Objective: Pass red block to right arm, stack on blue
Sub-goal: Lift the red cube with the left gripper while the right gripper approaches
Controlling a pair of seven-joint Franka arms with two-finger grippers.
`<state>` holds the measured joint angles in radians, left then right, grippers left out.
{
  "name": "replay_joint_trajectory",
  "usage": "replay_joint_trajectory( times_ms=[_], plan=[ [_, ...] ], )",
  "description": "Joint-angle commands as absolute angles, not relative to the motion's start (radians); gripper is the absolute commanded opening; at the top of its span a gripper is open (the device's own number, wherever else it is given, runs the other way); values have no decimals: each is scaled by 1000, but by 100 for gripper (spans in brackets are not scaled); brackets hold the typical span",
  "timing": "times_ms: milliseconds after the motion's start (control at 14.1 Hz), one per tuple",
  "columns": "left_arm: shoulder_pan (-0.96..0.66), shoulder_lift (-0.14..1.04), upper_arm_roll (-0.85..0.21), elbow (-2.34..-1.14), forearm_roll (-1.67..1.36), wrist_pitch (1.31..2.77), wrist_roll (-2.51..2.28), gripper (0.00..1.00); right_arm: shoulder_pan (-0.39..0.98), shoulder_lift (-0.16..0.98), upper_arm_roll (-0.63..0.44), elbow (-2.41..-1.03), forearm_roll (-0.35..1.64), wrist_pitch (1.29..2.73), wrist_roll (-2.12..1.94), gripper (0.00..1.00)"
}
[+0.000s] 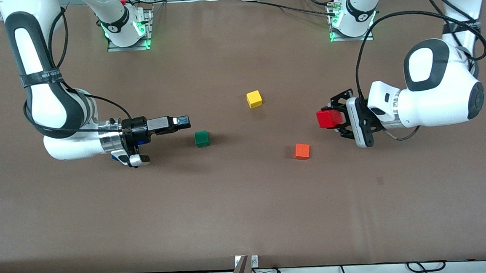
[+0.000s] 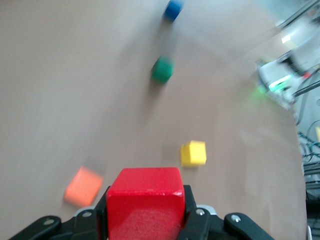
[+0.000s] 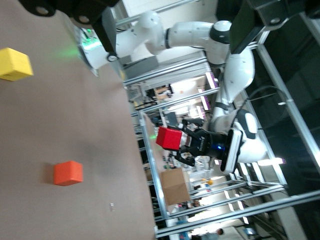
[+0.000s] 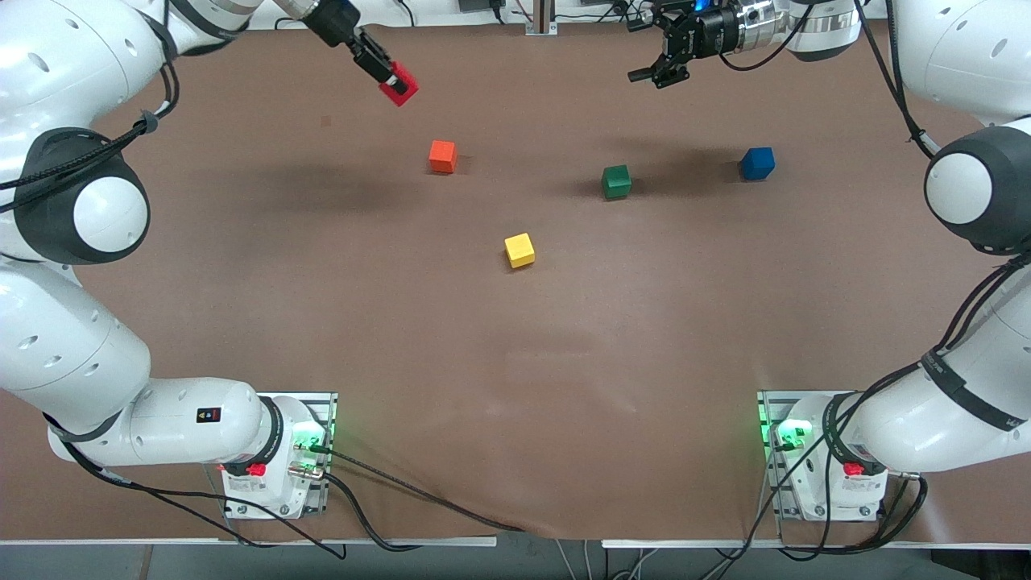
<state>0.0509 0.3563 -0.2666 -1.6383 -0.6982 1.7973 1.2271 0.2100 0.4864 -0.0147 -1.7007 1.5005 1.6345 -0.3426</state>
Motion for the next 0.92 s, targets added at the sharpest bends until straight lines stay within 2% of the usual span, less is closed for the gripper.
replay_joint_trajectory(
  times_ms=[0, 213, 496, 638, 850],
  plan=[
    [63, 376, -284, -1632, -857, 1833, 1510, 2, 228, 489, -17, -1694, 1558, 1620, -359, 100],
    [51, 414, -317, -1649, -1068, 1905, 1788, 1, 230, 506, -17, -1693, 1562, 1621, -382, 100],
    [38, 423, -412, -1713, -1334, 2100, 1957, 0, 259, 541, -11, -1694, 1649, 1611, -390, 100],
    [2, 426, -452, -1723, -1472, 2222, 2041, 0, 275, 551, -11, -1694, 1709, 1572, -432, 100],
    [-98, 451, -459, -1721, -1705, 2359, 2201, 0, 282, 574, -11, -1689, 1717, 1575, -445, 100]
  ],
)
